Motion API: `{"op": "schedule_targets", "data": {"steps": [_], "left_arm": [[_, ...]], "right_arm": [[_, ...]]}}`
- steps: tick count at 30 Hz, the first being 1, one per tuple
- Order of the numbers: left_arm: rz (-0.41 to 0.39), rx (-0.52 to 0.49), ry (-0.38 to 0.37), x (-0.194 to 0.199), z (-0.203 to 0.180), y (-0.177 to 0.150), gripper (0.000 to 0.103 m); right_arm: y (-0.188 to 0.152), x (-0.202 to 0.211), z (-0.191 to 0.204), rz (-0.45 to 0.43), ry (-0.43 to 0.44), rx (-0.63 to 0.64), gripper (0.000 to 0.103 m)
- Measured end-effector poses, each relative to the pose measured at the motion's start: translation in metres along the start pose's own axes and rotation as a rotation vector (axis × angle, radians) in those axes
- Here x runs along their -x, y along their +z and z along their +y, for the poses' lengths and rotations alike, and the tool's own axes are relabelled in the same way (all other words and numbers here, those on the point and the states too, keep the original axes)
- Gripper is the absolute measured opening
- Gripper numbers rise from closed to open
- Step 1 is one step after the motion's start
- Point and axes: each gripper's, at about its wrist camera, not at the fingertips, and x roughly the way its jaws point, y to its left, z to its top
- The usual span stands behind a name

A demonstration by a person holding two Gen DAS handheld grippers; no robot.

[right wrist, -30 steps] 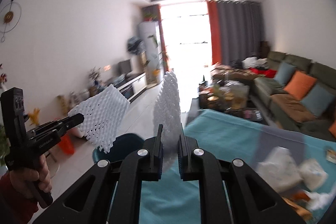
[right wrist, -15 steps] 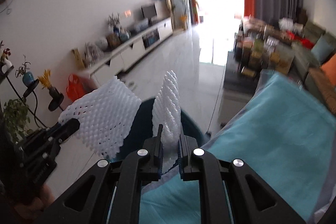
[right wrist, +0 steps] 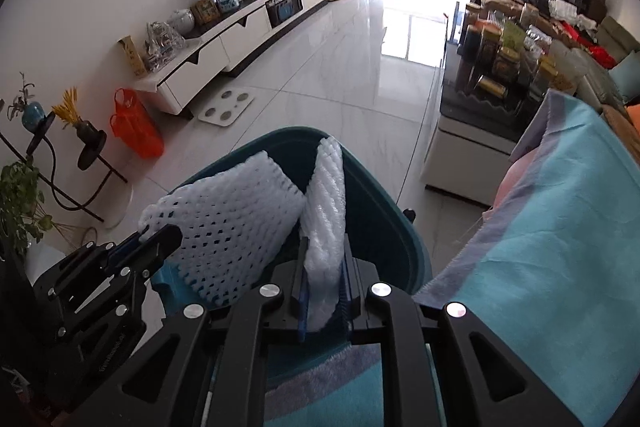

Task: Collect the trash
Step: 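Open both grippers to drop the foam net sleeves into the teal bin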

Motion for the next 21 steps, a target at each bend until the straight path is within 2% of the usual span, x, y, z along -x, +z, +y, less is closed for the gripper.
{"op": "schedule_targets", "data": {"steps": [1,3,4,11,14,15,17,18,21], "left_arm": [[0.002,0.0,-0.003,-0.005,0.0,0.0,0.016],[0.008,0.003,0.0,-0.011,-0.001,-0.001,0.022],[0.013,0.006,-0.001,-0.015,0.0,-0.001,0.025],[-0.016,0.038,0.014,-0.002,-0.004,-0.004,0.045],[-0.056,0.049,0.025,0.013,-0.003,-0.002,0.067],[-0.072,0.053,0.03,0.018,-0.002,0.0,0.074],[-0.109,0.059,0.034,0.033,-0.002,0.004,0.081],[-0.123,0.062,0.037,0.04,-0.001,0.007,0.088],[-0.18,0.069,0.034,0.064,-0.002,0.012,0.098]], "right_arm": [[0.0,-0.002,0.001,0.006,-0.002,0.002,0.014],[0.001,-0.004,0.003,0.011,0.002,0.005,0.028],[0.002,-0.004,0.003,0.009,-0.002,0.004,0.031],[0.006,-0.001,-0.005,-0.013,-0.003,-0.008,0.036],[0.006,0.01,-0.005,-0.057,-0.016,-0.001,0.055],[0.005,0.015,-0.005,-0.076,-0.024,0.004,0.059],[0.005,0.027,-0.006,-0.119,-0.037,0.02,0.063],[0.004,0.034,-0.006,-0.14,-0.043,0.025,0.072],[0.0,0.052,-0.006,-0.2,-0.063,0.039,0.078]]}}
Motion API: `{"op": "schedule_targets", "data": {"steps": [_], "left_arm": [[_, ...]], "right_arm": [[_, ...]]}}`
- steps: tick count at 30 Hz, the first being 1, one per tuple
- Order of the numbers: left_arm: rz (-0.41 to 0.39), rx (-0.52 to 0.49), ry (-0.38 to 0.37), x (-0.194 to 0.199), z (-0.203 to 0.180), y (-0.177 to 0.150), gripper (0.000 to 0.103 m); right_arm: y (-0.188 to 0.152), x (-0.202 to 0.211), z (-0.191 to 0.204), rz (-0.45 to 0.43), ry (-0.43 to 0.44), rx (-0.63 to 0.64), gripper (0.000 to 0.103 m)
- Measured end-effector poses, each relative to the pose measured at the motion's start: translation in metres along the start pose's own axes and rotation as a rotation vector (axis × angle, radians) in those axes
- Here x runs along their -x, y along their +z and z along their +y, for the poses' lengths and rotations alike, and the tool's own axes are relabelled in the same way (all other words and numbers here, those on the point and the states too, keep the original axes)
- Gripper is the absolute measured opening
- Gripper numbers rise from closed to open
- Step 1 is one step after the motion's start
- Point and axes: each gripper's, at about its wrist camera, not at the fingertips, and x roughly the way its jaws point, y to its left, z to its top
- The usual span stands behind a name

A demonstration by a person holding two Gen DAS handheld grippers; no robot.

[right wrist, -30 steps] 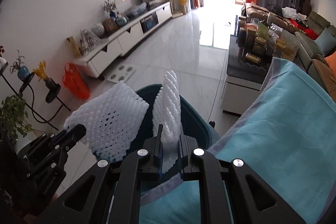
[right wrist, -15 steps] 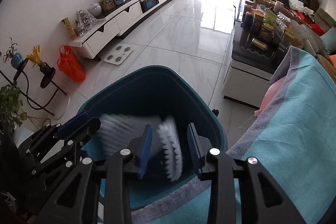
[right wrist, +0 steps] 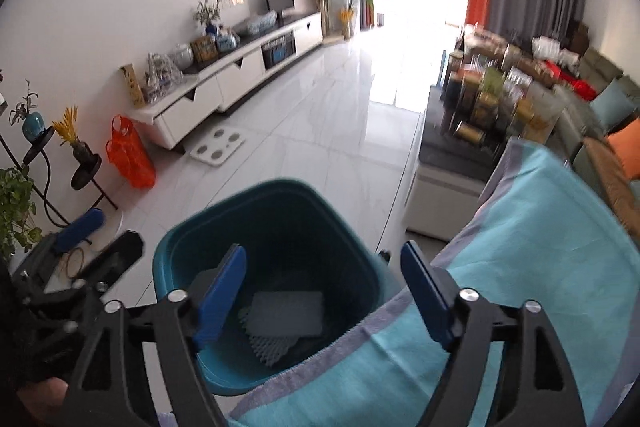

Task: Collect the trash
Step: 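Open both grippers to drop the foam net sleeves into the teal bin, then move both open grippers back over the table trash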

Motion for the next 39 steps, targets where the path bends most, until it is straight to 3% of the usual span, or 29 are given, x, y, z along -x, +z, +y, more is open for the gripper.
{"op": "schedule_targets", "data": {"steps": [6,10,14,23,35,39], "left_arm": [[-0.045,0.015,-0.005,0.038,-0.006,0.013,0.098],[-0.065,0.025,-0.025,0.062,-0.021,0.012,0.098],[-0.107,-0.012,-0.085,0.088,-0.048,0.007,0.098],[-0.24,-0.206,-0.245,0.145,-0.133,-0.017,0.098],[-0.298,-0.325,-0.44,0.191,-0.2,-0.047,0.098],[-0.284,-0.339,-0.507,0.197,-0.213,-0.056,0.098]], "right_arm": [[-0.009,0.049,-0.011,-0.148,-0.05,0.0,0.094],[-0.023,0.081,-0.023,-0.226,-0.087,-0.016,0.096],[-0.044,0.116,-0.04,-0.292,-0.121,-0.052,0.096],[-0.122,0.195,-0.072,-0.432,-0.239,-0.163,0.096],[-0.204,0.266,-0.098,-0.517,-0.452,-0.28,0.096],[-0.225,0.281,-0.103,-0.539,-0.481,-0.328,0.096]]}}
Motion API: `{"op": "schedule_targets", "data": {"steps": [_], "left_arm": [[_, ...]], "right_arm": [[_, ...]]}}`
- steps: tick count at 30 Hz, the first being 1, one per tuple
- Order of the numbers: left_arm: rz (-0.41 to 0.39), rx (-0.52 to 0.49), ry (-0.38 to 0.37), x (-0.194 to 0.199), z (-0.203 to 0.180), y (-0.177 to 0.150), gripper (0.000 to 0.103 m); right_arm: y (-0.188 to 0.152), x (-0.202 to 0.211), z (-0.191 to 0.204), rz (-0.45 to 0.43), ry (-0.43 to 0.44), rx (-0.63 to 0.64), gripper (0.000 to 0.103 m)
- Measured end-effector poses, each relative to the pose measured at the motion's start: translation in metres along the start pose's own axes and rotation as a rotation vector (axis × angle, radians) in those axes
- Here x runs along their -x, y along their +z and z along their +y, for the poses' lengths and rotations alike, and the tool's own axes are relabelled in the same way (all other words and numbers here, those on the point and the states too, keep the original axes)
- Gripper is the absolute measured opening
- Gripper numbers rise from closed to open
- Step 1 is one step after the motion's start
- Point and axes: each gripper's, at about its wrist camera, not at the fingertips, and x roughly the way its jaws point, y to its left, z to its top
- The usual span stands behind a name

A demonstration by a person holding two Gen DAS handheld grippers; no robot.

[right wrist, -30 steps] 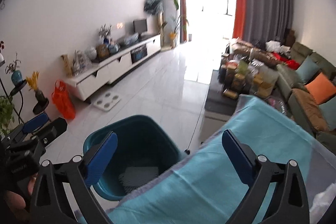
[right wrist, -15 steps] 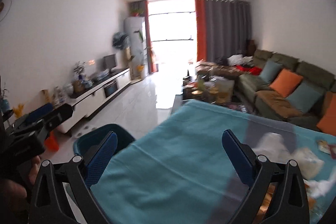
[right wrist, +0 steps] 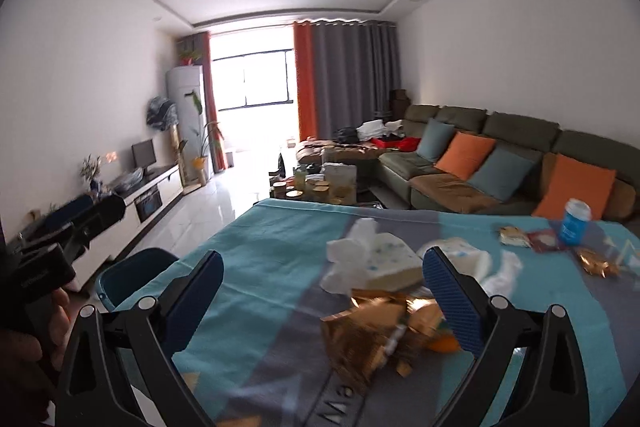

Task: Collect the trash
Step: 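Move both open grippers back over the table trash, then grasp a crumpled white tissue with the left gripper while the right gripper grasps another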

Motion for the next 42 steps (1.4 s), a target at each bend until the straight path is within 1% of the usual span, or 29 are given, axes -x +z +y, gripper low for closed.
{"op": "schedule_targets", "data": {"steps": [2,6,12,18,22,29,32,35,36,42], "left_arm": [[0.001,-0.011,-0.033,0.0,-0.011,-0.002,0.098],[-0.003,-0.037,-0.088,0.001,-0.026,-0.006,0.098],[-0.028,-0.065,-0.147,0.002,-0.041,-0.008,0.098],[-0.005,-0.044,-0.189,0.001,-0.048,-0.01,0.098],[0.011,-0.033,-0.199,-0.001,-0.045,-0.01,0.098],[0.025,-0.037,-0.188,-0.001,-0.041,-0.012,0.098],[0.043,-0.042,-0.189,-0.005,-0.042,-0.015,0.098],[0.056,-0.056,-0.2,-0.013,-0.045,-0.016,0.098],[0.056,-0.059,-0.203,-0.014,-0.047,-0.015,0.098],[0.071,-0.084,-0.255,-0.041,-0.065,-0.007,0.098]], "right_arm": [[-0.004,0.013,-0.006,-0.023,-0.046,-0.004,0.096],[-0.011,0.037,-0.02,-0.059,-0.106,-0.029,0.096],[-0.019,0.057,-0.031,-0.072,-0.173,-0.067,0.096],[-0.026,0.066,-0.039,-0.066,-0.228,-0.074,0.096],[-0.026,0.068,-0.045,-0.057,-0.248,-0.086,0.096],[-0.028,0.065,-0.053,-0.04,-0.252,-0.113,0.096],[-0.028,0.062,-0.055,-0.031,-0.25,-0.118,0.096],[-0.028,0.057,-0.063,-0.02,-0.258,-0.126,0.096],[-0.028,0.053,-0.067,-0.004,-0.263,-0.13,0.096],[-0.027,0.029,-0.094,0.052,-0.272,-0.193,0.096]]}}
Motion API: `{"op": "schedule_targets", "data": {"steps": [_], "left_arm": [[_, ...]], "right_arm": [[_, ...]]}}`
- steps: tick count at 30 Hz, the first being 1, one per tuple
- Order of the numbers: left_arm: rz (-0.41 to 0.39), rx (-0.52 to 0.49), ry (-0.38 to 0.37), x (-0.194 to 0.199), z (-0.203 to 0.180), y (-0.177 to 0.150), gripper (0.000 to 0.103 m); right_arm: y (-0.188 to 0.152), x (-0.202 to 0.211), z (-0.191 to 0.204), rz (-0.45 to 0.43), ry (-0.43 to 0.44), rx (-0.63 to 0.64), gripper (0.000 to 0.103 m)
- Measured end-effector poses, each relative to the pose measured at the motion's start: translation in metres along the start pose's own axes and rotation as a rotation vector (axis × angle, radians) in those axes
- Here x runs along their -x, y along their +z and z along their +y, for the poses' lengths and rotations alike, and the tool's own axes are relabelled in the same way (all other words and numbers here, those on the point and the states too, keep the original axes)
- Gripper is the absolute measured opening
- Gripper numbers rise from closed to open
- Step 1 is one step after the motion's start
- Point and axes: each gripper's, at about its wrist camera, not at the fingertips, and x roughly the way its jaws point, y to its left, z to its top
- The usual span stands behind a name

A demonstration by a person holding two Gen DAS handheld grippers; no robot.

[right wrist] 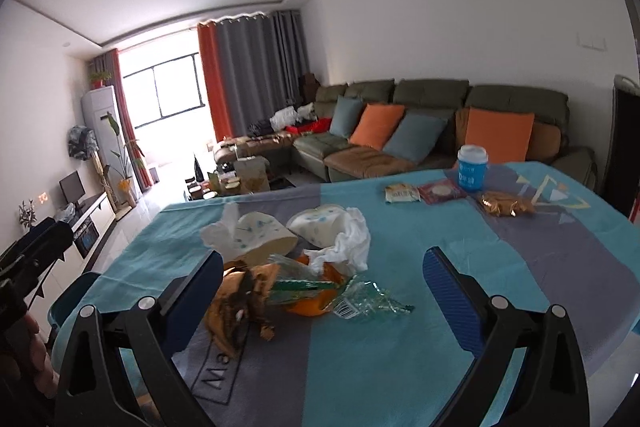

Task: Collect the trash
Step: 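Grasp a crumpled white tissue with the left gripper while the right gripper grasps another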

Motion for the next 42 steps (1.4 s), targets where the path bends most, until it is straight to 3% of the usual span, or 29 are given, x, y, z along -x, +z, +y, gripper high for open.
{"op": "schedule_targets", "data": {"steps": [10,19,27,40,42], "left_arm": [[0.045,0.031,-0.007,-0.073,0.008,0.017,0.098],[0.193,0.052,-0.038,-0.143,0.008,0.009,0.098],[0.349,0.081,-0.095,-0.202,0.008,-0.005,0.095],[0.543,0.145,-0.132,-0.256,0.015,-0.034,0.059],[0.558,0.149,-0.132,-0.257,0.017,-0.038,0.051]], "right_arm": [[0.02,-0.058,-0.013,0.079,-0.009,0.003,0.096],[0.023,-0.106,-0.02,0.177,0.009,-0.011,0.095],[0.02,-0.129,-0.026,0.257,0.049,-0.048,0.073],[0.016,-0.141,-0.035,0.316,0.077,-0.079,0.042],[0.014,-0.143,-0.035,0.326,0.085,-0.083,0.028]]}}
